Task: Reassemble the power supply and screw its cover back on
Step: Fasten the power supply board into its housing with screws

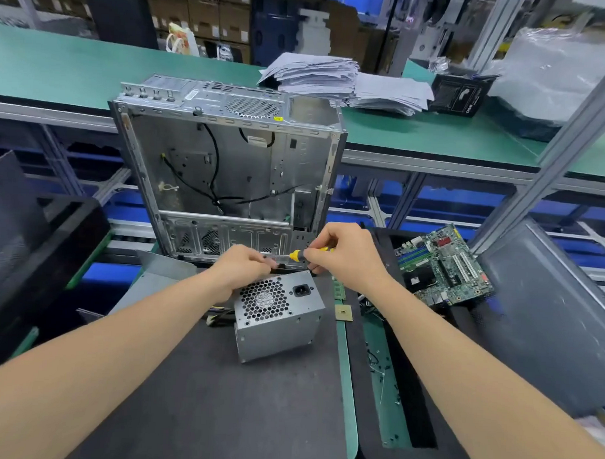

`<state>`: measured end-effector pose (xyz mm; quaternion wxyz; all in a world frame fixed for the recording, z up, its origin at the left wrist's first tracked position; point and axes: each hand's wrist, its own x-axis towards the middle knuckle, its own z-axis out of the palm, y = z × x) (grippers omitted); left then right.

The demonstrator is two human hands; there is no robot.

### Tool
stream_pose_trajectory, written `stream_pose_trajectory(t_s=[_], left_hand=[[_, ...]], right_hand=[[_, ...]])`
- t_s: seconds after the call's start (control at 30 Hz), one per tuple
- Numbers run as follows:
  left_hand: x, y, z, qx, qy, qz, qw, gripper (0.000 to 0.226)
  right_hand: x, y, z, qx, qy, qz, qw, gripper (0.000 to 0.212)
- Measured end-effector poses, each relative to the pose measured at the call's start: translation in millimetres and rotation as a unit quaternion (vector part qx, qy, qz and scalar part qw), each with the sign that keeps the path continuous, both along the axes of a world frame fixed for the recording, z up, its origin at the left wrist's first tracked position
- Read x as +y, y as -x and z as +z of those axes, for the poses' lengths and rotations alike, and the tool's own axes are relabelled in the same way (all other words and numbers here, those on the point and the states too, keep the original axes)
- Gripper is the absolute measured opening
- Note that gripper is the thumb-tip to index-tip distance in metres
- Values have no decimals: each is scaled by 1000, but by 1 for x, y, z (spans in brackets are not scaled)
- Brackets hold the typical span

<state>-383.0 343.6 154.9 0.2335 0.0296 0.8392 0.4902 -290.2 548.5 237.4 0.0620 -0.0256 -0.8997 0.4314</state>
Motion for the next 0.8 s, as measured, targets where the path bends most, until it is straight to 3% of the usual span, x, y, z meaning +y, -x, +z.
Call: stream_pose_trajectory(t_s=[0.1, 0.2, 0.37, 0.47, 0.6, 0.8], left_hand=[[0, -18, 11, 48, -43, 93, 994, 27], [-4, -42, 22, 108, -75, 152, 980, 20], [-33, -107, 19, 251, -21, 84, 964, 13], [-52, -147, 7, 266, 23, 15, 963, 15], [-62, -179, -24, 282, 161, -65, 944, 5], [-45, -184, -72, 304, 262, -54, 914, 6]], right_hand=[[3, -12, -18, -35, 122, 30, 991, 16], [6, -27, -35, -50, 123, 74, 988, 15], [2, -52, -58, -40, 114, 156, 980, 17], [-9, -67, -75, -23, 83, 209, 974, 16], [-22, -83, -110, -5, 18, 232, 972, 15], [-27, -97, -160, -2, -77, 198, 977, 11]])
